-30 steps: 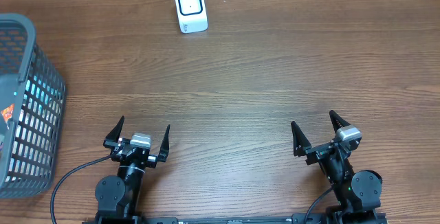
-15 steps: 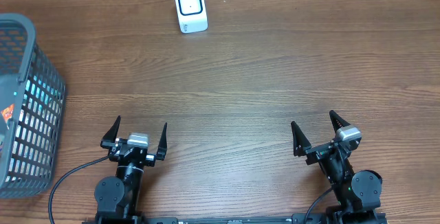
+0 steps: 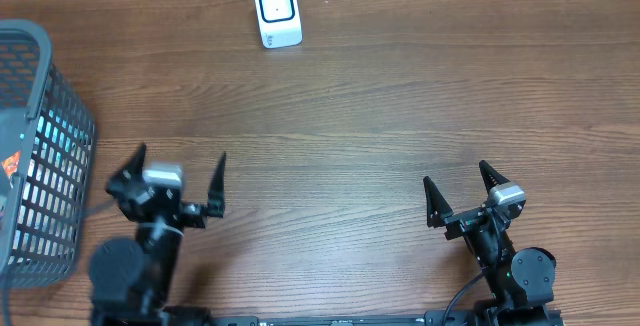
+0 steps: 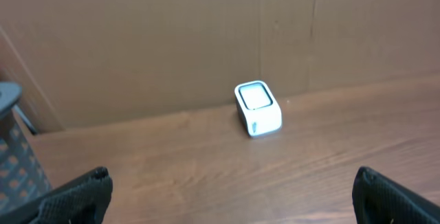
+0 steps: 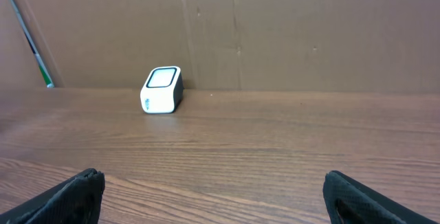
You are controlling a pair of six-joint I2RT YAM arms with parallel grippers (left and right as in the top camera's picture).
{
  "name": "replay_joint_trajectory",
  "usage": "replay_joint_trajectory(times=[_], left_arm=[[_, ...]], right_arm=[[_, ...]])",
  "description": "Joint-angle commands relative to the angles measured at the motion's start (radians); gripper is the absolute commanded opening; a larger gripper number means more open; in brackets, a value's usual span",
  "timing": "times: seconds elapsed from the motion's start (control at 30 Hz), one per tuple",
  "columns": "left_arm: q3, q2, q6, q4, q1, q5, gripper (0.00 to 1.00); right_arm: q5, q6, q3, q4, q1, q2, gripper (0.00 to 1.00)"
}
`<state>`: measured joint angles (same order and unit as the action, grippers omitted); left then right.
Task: Scan the item barcode
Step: 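Move the left gripper over the basket toward the green-lidded jar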
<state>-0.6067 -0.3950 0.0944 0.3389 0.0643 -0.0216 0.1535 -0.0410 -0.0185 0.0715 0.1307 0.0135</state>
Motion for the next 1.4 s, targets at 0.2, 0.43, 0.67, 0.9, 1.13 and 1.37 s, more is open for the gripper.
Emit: replay_joint_trajectory(times=[0.2, 0.43, 0.67, 0.9, 1.13, 1.37], left_arm=[[-0.936, -0.631, -0.075, 0.639, 0.001, -0.095, 1.0], [-1.387, -0.948, -0.069, 0.927, 0.001, 0.003, 1.0], [-1.442, -1.067, -0.122, 0.929, -0.077, -0.002, 1.0], [-1.454, -1.104, -0.283, 0.941, -0.461, -0.043, 0.89], [-1.436, -1.158, -0.301, 0.941, -0.772, -0.048, 0.76], [-1.433, -1.319, -0.343, 0.972, -0.942, -0.046, 1.0]], right_arm=[[0.005, 0.005, 0.01, -0.003, -0.005, -0.01, 1.0], [0.005, 0.005, 0.01, -0.003, -0.005, -0.01, 1.0], [0.005, 0.005, 0.01, -0.003, -0.005, -0.01, 1.0], [0.005, 0.005, 0.01, -0.004, -0.005, -0.01, 1.0], [0.005, 0.005, 0.01, -0.003, -0.005, -0.01, 1.0], [0.005, 0.005, 0.01, -0.003, -0.005, -0.01, 1.0]])
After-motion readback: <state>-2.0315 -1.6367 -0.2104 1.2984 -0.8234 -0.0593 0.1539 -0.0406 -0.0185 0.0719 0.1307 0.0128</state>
